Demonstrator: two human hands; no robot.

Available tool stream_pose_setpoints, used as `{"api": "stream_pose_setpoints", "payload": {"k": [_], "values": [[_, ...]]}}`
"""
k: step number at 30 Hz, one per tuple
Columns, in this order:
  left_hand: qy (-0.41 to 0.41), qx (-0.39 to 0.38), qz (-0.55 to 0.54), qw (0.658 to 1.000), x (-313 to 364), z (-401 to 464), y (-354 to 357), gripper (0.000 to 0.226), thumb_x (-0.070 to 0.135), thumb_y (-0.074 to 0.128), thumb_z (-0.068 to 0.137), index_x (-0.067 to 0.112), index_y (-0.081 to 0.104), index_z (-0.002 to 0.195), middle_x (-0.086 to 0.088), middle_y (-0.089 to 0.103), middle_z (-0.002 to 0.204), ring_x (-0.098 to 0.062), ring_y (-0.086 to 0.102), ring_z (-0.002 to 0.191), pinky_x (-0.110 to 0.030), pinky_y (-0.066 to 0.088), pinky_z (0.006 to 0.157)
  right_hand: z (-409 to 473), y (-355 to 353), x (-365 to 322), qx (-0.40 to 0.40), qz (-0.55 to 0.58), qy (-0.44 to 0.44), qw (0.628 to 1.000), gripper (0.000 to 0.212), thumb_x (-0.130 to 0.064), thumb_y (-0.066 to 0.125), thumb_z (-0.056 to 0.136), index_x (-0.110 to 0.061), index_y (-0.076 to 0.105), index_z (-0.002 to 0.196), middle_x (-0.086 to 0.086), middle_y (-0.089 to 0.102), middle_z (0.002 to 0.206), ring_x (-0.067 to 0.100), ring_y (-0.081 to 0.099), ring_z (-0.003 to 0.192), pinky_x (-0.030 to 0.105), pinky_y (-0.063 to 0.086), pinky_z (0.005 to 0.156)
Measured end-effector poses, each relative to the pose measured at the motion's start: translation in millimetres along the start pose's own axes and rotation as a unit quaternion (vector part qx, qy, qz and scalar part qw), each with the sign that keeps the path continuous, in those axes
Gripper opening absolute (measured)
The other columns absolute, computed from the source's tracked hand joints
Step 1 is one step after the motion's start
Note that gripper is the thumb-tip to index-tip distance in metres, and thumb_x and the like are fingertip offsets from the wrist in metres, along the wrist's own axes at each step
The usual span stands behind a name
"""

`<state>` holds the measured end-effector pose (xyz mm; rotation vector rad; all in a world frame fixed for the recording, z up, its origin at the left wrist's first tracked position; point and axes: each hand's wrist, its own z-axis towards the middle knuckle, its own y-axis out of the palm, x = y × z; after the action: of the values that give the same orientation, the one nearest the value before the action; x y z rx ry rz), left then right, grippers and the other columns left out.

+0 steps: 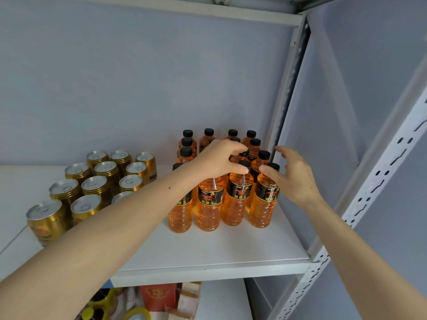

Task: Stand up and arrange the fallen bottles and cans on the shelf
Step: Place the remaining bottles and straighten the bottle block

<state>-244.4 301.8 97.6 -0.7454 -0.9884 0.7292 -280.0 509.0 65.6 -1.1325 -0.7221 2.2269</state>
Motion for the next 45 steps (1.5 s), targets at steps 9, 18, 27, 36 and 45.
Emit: {"api": "stream_pose_setpoints", "payload": {"k": [9,18,27,36,45], "values": [[0.050,-0.077,0.096,0.991,4,16,9,0.053,0.028,0.067,0.085,0.015,0.052,0.134,-0.007,0.054,0.137,-0.022,0.053,0.123,-0.038,0.045,0.099,1,-1,5,-0.063,-0.001,0.018,0.998,0.032,-0.025,0.065,0.090,-0.014,0.062,0.120,0.000,0.065,0.109,0.012,0.059,0.092,0.013,0.040,0.064],[0.039,-0.074,0.111,0.990,3,20,14,0.042,0.026,0.064,0.088,0.014,0.058,0.128,-0.007,0.059,0.131,-0.023,0.056,0.117,-0.033,0.044,0.091,3,-1,9,-0.066,-0.026,-0.021,0.997,0.024,-0.020,0.063,0.091,-0.011,0.065,0.114,0.004,0.069,0.107,0.010,0.059,0.087,0.009,0.039,0.064],[0.054,-0.086,0.107,0.989,9,20,15,0.041,0.027,0.065,0.087,0.015,0.060,0.126,-0.006,0.060,0.130,-0.021,0.057,0.117,-0.035,0.045,0.092,-2,-10,10,-0.093,-0.016,-0.030,0.995,0.020,-0.022,0.063,0.091,-0.016,0.068,0.110,-0.003,0.070,0.099,0.001,0.060,0.076,0.000,0.042,0.055],[0.060,-0.100,0.097,0.989,7,19,15,0.043,0.028,0.068,0.085,0.015,0.060,0.126,-0.004,0.060,0.130,-0.018,0.056,0.118,-0.037,0.047,0.096,-3,-16,12,-0.102,0.001,-0.036,0.994,0.023,-0.021,0.063,0.091,-0.015,0.067,0.113,-0.008,0.067,0.096,-0.002,0.060,0.076,-0.002,0.042,0.059],[0.065,-0.088,0.076,0.991,4,18,15,0.043,0.030,0.070,0.083,0.017,0.062,0.123,-0.001,0.064,0.125,-0.015,0.060,0.110,-0.022,0.043,0.082,-3,-18,12,-0.108,0.008,-0.045,0.993,0.026,-0.020,0.065,0.089,-0.014,0.068,0.114,-0.005,0.069,0.099,0.001,0.061,0.078,-0.003,0.042,0.061]]}}
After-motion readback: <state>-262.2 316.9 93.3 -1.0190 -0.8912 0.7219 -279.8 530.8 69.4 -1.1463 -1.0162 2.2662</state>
